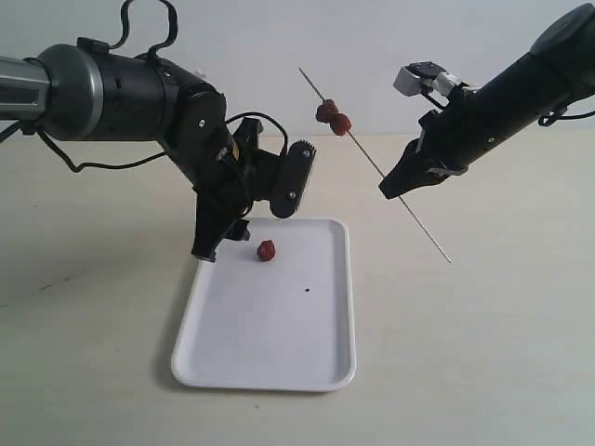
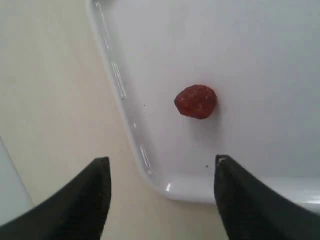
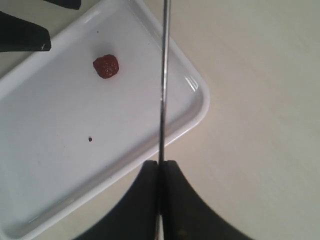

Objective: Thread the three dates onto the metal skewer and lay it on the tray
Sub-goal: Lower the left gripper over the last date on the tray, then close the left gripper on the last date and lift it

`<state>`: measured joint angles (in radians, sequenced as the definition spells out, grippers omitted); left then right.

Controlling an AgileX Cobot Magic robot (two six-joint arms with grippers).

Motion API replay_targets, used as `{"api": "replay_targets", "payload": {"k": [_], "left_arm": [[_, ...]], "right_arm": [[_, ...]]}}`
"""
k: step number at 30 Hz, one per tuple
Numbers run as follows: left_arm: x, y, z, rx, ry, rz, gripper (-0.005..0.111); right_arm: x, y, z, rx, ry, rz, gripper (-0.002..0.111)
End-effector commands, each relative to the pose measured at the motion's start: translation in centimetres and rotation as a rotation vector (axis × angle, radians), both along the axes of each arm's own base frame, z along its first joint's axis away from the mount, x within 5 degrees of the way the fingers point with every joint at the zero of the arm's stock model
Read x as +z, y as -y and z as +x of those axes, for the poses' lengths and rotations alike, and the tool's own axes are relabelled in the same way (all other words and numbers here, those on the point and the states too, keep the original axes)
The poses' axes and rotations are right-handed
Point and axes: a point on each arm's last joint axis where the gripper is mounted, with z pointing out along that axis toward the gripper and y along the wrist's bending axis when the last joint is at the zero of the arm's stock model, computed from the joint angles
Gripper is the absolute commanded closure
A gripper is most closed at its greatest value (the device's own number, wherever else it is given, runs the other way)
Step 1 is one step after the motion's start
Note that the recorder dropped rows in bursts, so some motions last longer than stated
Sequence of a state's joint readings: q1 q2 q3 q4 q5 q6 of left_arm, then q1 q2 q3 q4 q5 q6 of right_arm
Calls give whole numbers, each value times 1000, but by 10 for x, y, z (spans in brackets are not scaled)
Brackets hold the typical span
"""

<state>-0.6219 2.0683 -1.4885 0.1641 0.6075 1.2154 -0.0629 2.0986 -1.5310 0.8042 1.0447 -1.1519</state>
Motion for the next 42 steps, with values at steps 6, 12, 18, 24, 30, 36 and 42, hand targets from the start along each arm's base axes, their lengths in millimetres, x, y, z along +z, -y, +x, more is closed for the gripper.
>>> {"api": "replay_targets", "payload": {"k": [6,12,18,24,30,36,42], "left_arm": [[-27,7,4,-93,8,38,47],[-36,10,7,-101,26,22,47],[-46,10,8,-106,8,37,54],[-60,12,9,-125,2,48,55],[-59,15,11,-132,33,24,55],[-60,19,8,-146,33,26,56],[-67,20,7,-150,20,34,56]], "right_arm": [[7,0,1,0,21,12,108],[7,0,1,0,21,12,108],[7,0,2,-3,24,10,108],[7,0,2,-3,24,10,108],[7,0,3,-13,34,5,108],[7,1,3,-18,39,2,108],[7,1,4,-20,40,3,108]]}}
